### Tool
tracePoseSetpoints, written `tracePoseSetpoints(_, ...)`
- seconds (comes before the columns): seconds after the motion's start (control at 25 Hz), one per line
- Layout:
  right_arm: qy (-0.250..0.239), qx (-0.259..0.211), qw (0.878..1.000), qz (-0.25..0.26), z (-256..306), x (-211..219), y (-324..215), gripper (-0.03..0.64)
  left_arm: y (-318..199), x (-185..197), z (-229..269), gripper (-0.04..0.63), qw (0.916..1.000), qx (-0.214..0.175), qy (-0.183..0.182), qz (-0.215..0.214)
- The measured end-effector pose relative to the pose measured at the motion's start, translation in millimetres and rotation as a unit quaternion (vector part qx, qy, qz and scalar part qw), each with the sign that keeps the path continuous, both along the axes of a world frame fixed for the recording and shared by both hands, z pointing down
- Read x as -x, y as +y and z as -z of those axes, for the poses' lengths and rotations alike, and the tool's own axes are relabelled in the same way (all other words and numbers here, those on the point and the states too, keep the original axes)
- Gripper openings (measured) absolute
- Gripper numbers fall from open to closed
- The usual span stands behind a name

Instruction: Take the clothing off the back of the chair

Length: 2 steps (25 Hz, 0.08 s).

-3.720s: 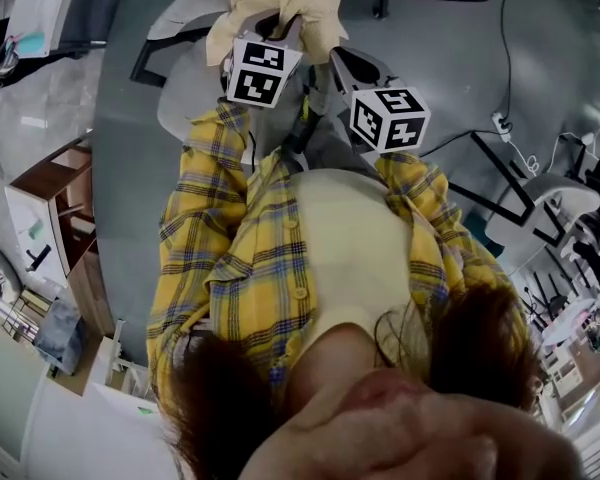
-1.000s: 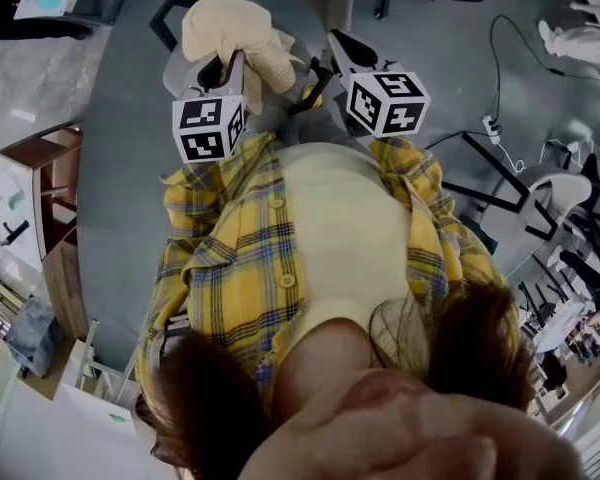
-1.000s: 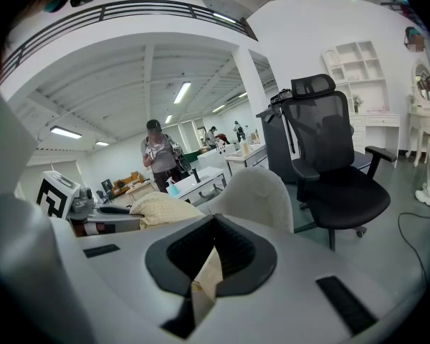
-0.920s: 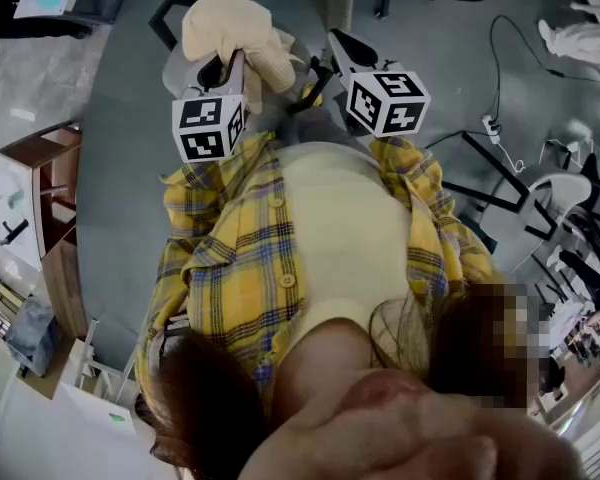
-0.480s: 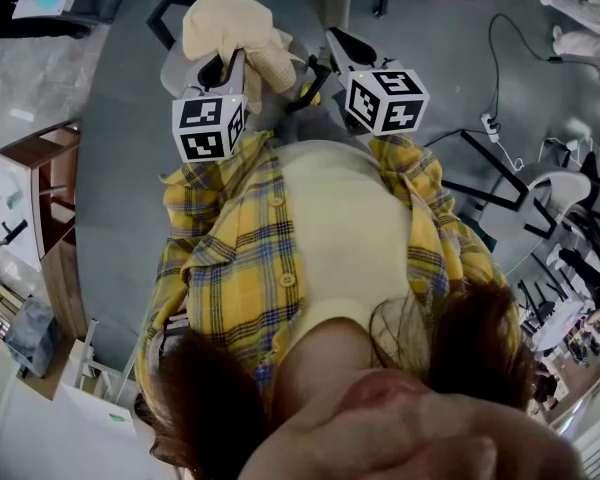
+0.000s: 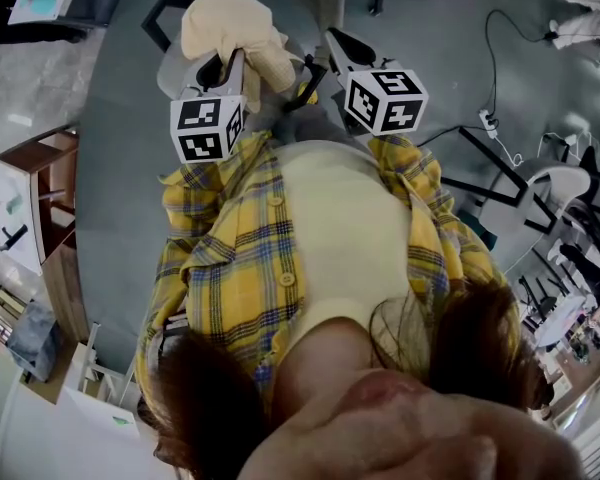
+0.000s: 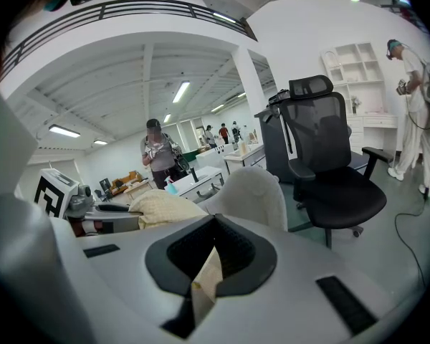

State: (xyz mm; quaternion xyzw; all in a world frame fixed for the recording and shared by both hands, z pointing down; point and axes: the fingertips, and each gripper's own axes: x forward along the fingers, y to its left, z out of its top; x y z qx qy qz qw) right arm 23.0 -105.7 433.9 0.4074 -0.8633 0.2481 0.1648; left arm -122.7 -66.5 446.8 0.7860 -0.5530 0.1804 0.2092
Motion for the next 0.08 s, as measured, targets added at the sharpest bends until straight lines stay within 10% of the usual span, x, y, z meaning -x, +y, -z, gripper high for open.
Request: tracePoseSetpoints(0.08,0.001,0.0,1.0,-0.001,-0.1,0.8,-0.3,0.014,-0.5,-0.1,0.6,0.051,1.0,-0.001,0.0,-0.001)
